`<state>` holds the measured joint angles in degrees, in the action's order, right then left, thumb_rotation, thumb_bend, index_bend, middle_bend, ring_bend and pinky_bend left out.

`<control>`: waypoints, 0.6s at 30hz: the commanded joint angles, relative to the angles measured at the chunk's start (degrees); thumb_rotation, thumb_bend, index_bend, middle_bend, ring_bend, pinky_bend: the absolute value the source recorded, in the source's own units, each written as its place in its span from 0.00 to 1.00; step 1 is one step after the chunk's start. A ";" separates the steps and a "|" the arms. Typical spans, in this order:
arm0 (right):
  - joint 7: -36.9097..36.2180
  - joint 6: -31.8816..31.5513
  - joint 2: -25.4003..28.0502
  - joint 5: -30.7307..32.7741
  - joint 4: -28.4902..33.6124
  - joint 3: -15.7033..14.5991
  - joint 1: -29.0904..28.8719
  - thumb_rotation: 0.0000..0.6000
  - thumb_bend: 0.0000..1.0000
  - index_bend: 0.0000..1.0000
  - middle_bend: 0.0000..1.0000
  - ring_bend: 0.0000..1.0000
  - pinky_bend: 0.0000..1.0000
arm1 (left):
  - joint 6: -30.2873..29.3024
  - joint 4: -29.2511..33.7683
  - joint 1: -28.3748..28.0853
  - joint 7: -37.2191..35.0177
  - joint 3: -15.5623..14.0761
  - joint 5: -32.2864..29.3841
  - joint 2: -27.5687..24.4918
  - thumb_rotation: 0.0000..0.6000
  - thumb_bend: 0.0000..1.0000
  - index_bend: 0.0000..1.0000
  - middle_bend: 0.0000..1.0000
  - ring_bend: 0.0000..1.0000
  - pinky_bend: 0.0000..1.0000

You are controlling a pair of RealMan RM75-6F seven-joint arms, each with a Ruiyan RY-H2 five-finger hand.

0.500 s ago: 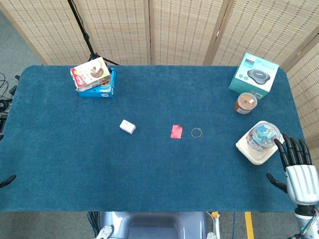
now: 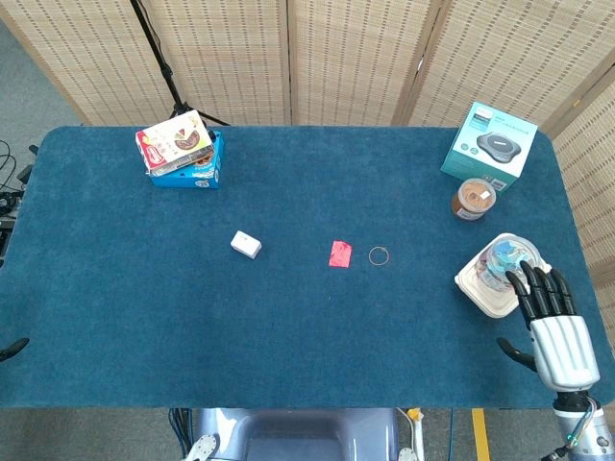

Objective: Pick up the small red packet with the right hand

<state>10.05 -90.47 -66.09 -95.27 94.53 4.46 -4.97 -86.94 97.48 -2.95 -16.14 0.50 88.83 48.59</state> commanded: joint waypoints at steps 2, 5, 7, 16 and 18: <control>-0.42 6.12 -1.38 -0.30 -0.27 0.78 -4.68 1.00 0.00 0.08 0.00 0.00 0.00 | 0.17 0.30 -0.02 0.44 0.05 -0.23 0.05 1.00 0.00 0.00 0.00 0.00 0.00; -1.19 11.44 -2.20 -0.08 -0.43 1.63 -8.67 1.00 0.00 0.09 0.00 0.00 0.00 | 0.49 0.71 -0.13 1.20 0.17 -0.62 0.14 1.00 0.00 0.00 0.00 0.00 0.00; -2.21 15.05 -2.80 0.18 -0.30 2.37 -11.59 1.00 0.00 0.11 0.00 0.00 0.00 | 0.86 1.08 -0.29 1.93 0.30 -1.05 0.21 1.00 0.00 0.00 0.00 0.00 0.00; -6.16 28.09 -9.54 2.75 -5.81 6.04 -23.97 1.00 0.00 0.23 0.00 0.00 0.00 | 3.09 2.54 -1.25 4.41 1.20 -3.88 0.37 1.00 0.00 0.00 0.00 0.00 0.00; -5.43 30.65 -11.40 4.30 -7.74 6.67 -26.02 1.00 0.00 0.25 0.00 0.00 0.00 | 3.47 2.73 -1.42 4.79 1.38 -4.42 0.38 1.00 0.00 0.00 0.00 0.00 0.00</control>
<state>4.65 -62.35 -75.27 -92.53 89.02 10.00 -28.97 -83.63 100.10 -4.26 -11.51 1.77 84.58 48.95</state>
